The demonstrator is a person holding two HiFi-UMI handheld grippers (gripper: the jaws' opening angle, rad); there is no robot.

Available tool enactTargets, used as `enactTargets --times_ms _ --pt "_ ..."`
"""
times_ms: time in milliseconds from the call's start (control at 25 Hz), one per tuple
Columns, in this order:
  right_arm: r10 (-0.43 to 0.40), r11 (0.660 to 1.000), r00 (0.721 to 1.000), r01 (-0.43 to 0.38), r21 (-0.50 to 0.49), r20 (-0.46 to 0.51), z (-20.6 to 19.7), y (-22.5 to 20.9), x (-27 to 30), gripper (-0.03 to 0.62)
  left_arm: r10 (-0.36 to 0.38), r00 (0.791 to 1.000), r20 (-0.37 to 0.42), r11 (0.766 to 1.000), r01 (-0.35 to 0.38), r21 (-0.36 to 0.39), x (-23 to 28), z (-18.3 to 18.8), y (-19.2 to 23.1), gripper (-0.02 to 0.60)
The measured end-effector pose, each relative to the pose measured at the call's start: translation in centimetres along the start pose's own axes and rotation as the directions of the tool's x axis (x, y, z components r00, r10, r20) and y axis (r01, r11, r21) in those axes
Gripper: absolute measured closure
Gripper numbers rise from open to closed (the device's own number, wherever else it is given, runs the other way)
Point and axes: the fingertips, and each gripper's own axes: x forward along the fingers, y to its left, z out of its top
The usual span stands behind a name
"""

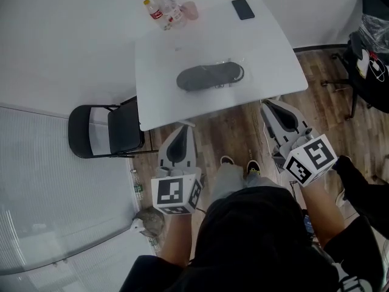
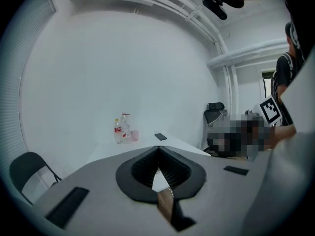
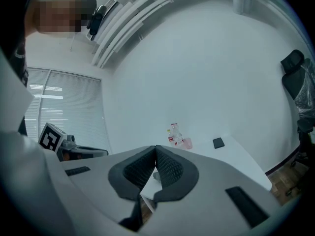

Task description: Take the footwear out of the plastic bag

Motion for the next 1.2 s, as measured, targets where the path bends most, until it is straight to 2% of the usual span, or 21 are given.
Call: enactTargets --times_ms 320,520,640,760,800,840,880,920,1000,1080,1200 --pt "-0.033 0.999 0.999 0.033 -0.013 -0.029 -0.6 -1.8 2.8 0.577 -0.028 0.998 -0.055 0.997 0.032 0.066 5.0 -1.0 1.9 0.560" --pt "-0.057 0.998 0.997 0.055 -0.023 -0.058 -1.2 -3.3 6.1 0.577 -0.059 0.992 -0.115 0.977 0.081 0.198 10.8 -1.9 4.3 0.558" --pt "-0.069 0.997 0.995 0.067 -0.024 -0.077 -1.6 -4.4 8.5 0.577 -0.115 0.976 -0.185 0.959 0.158 0.236 14.8 -3.1 6.2 0.558" --pt "-0.084 0.996 0.992 0.081 -0.027 -0.093 -1.8 -5.5 10.6 0.577 -0.196 0.936 -0.293 0.921 0.279 0.273 18.7 -5.0 8.3 0.558" --pt "-0.088 0.996 0.991 0.086 -0.029 -0.099 -1.9 -5.9 11.3 0.577 -0.228 0.914 -0.334 0.904 0.327 0.276 20.0 -5.7 9.0 0.555" --pt "-0.093 0.995 0.990 0.090 -0.031 -0.105 -2.0 -6.3 11.9 0.577 -0.264 0.886 -0.382 0.885 0.380 0.269 21.2 -6.5 9.6 0.503" --pt "-0.098 0.995 0.989 0.095 -0.033 -0.112 -2.1 -6.7 12.6 0.576 -0.302 0.849 -0.434 0.864 0.436 0.252 22.5 -7.4 10.1 0.372" --pt "-0.104 0.994 0.987 0.101 -0.034 -0.119 -2.2 -7.1 13.3 0.576 -0.340 0.808 -0.482 0.841 0.490 0.229 23.7 -8.3 10.5 0.287" --pt "-0.117 0.993 0.984 0.113 -0.040 -0.132 -2.5 -7.7 14.6 0.576 -0.400 0.727 -0.558 0.788 0.584 0.195 25.9 -10.0 11.2 0.253" --pt "-0.129 0.991 0.981 0.122 -0.052 -0.143 -2.7 -8.1 16.0 0.577 -0.433 0.630 -0.644 0.721 0.671 0.172 27.9 -12.0 11.8 0.213" --pt "-0.149 0.988 0.976 0.140 -0.071 -0.161 -3.0 -8.7 17.7 0.577 -0.443 0.456 -0.772 0.594 0.794 0.128 29.9 -15.4 12.4 0.167"
